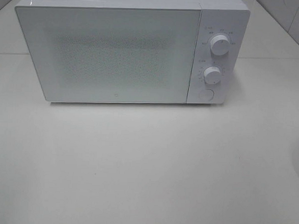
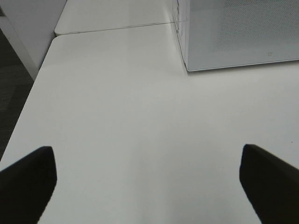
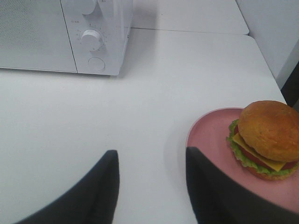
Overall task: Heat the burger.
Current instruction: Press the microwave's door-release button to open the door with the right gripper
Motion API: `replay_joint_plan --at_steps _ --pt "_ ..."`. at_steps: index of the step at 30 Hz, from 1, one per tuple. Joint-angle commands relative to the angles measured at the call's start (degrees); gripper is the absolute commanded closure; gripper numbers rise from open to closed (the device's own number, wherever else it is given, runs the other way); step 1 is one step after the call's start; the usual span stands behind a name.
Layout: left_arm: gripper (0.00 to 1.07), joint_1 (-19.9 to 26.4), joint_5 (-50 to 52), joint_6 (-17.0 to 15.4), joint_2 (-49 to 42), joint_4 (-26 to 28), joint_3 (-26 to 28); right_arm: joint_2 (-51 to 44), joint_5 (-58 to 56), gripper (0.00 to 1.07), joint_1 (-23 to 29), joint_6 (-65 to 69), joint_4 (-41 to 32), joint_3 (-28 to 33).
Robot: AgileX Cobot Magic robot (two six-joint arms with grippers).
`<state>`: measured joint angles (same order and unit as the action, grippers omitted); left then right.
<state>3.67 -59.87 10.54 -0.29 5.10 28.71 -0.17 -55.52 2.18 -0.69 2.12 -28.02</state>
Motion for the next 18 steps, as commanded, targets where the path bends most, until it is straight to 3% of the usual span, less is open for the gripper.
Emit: replay_joint_plan --at_steps 1,18 --pt "0.07 0.06 0.57 -0.4 -1.15 0.11 -0.11 -1.6 0.46 0.6 -0.17 0.23 -0.29 -0.06" --pt "0.07 0.06 0.57 -0.4 -1.15 0.11 -0.11 -1.26 1.66 0.61 -0.17 0.23 -0.29 -0.92"
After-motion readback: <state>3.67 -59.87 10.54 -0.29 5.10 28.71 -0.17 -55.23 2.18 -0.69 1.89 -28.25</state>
